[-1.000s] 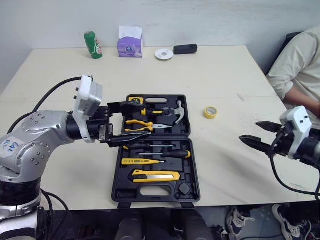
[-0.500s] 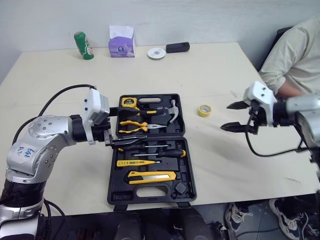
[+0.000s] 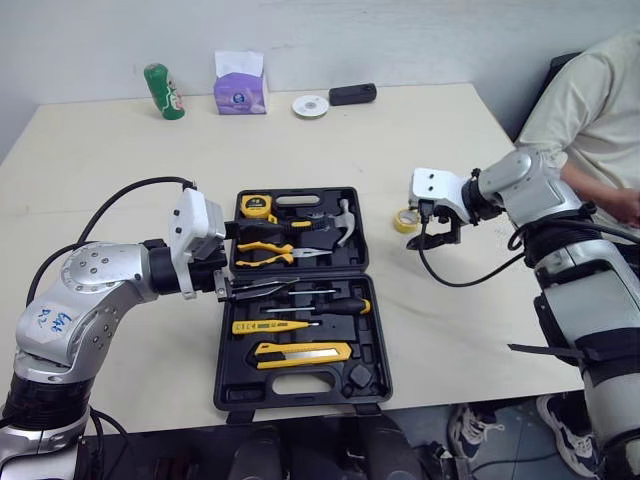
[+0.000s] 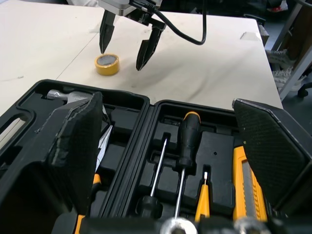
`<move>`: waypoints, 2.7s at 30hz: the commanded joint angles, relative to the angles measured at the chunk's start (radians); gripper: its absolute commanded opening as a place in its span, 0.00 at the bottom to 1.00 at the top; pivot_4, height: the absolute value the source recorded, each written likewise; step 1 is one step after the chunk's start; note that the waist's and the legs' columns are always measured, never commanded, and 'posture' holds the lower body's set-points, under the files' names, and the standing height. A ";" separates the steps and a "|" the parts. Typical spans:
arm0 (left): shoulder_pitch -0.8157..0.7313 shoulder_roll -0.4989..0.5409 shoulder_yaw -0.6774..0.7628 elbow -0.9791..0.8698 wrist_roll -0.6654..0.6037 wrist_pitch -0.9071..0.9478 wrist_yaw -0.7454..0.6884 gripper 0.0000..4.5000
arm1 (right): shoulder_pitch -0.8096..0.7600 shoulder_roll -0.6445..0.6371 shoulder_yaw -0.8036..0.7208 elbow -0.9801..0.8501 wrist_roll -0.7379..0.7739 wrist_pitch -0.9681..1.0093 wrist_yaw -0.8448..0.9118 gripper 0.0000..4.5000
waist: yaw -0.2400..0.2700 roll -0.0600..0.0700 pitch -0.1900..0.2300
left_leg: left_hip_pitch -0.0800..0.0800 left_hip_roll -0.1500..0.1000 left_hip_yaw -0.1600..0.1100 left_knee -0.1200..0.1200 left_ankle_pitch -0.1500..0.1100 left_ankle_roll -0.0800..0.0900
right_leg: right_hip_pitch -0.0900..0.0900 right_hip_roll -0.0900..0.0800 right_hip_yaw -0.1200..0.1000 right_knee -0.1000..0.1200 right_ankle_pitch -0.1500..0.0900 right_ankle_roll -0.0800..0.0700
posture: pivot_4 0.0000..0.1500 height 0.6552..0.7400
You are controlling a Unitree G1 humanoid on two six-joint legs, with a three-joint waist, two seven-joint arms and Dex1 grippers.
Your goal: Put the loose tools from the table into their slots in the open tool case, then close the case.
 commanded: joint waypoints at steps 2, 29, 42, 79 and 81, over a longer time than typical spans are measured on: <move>-0.014 -0.007 0.005 -0.042 0.002 -0.014 0.014 1.00 | -0.037 0.036 -0.023 0.047 -0.032 -0.020 -0.029 0.94 | 0.000 0.000 0.000 | 0.000 0.000 0.000 0.000 0.000 0.000 | 0.000 0.000 0.000 0.000 0.000 0.000 | 1.00 0.83; 0.109 0.093 -0.070 -0.139 -0.001 -0.002 -0.146 1.00 | 0.273 -0.118 -0.172 -0.703 0.223 0.215 0.330 0.01 | 0.002 0.001 0.000 | 0.000 0.001 -0.002 -0.001 0.000 0.000 | 0.000 0.001 -0.001 0.001 0.000 0.000 | 1.00 0.83; 0.183 0.173 -0.190 -0.189 0.065 -0.067 -0.301 1.00 | 0.779 -0.277 -0.114 -1.714 0.539 0.752 0.163 0.01 | 0.026 0.002 0.001 | 0.000 0.000 -0.004 -0.001 -0.003 -0.001 | 0.000 0.000 -0.002 -0.001 0.000 -0.002 | 1.00 0.83; 0.102 0.127 -0.229 -0.166 0.074 -0.051 -0.285 1.00 | 0.910 -0.352 -0.308 -1.798 0.757 0.716 0.070 1.00 | 0.030 -0.001 0.000 | -0.001 0.000 -0.004 0.000 -0.003 0.000 | 0.001 0.001 -0.002 -0.002 0.000 -0.002 | 1.00 0.83; 0.110 0.128 -0.228 -0.167 0.075 -0.054 -0.286 1.00 | 0.947 -0.289 -0.328 -1.749 0.764 0.680 0.019 1.00 | 0.030 -0.003 0.000 | -0.001 0.000 -0.004 0.000 -0.003 0.000 | 0.001 0.001 -0.003 -0.002 0.000 -0.002 | 1.00 0.83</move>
